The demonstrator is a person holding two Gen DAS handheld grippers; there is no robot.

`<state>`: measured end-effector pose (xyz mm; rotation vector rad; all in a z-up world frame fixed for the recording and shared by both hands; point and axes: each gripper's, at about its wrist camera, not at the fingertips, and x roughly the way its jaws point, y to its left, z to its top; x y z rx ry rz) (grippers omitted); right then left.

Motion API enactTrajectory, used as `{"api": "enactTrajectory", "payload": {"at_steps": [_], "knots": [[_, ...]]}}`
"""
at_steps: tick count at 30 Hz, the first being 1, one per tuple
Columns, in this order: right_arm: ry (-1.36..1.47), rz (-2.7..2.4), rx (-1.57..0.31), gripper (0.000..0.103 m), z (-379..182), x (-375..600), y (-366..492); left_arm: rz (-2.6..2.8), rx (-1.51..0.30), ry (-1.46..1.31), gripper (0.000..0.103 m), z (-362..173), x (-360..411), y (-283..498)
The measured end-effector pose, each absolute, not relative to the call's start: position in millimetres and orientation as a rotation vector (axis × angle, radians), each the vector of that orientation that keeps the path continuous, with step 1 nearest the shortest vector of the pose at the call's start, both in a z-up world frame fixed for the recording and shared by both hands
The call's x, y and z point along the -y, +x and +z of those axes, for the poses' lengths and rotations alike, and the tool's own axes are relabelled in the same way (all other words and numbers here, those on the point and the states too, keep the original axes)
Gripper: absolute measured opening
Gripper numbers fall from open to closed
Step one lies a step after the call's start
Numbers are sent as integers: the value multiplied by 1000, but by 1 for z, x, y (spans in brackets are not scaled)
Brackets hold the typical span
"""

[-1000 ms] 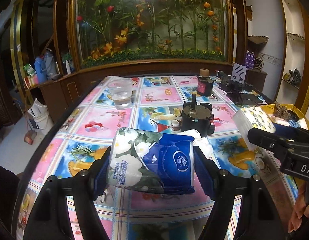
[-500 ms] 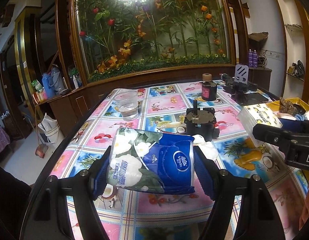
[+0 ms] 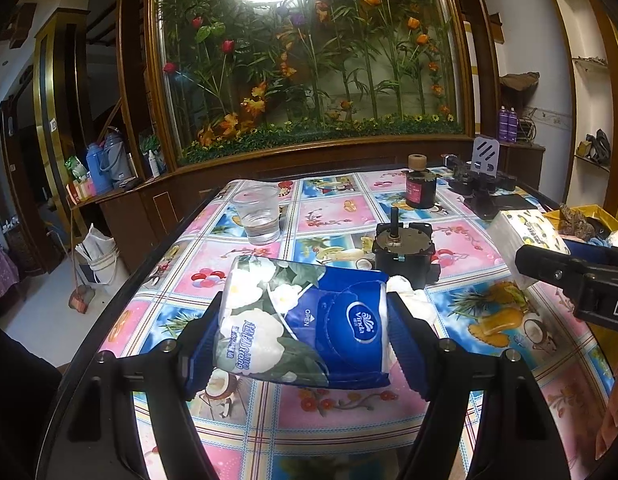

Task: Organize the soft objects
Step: 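Lift the tissue pack and tissue box above the table with both grippers, then carry both items over the box and open the right gripper to drop the tissue box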

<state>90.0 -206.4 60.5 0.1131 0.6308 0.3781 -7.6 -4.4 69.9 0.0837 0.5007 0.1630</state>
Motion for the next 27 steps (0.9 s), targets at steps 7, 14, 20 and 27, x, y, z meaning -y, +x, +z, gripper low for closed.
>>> {"api": "enactTrajectory", "payload": {"at_steps": [7, 14, 20, 27], "knots": [[136, 358, -626, 76, 61, 215, 90, 159, -500, 78, 75, 69, 3, -8], [204, 367, -617, 77, 67, 234, 75, 148, -515, 65, 75, 69, 4, -8], [256, 365, -600, 77, 78, 268, 52, 95, -543, 40, 75, 67, 32, -4], [296, 293, -570, 77, 104, 338, 33, -80, -551, -11, 75, 76, 99, -9]]}}
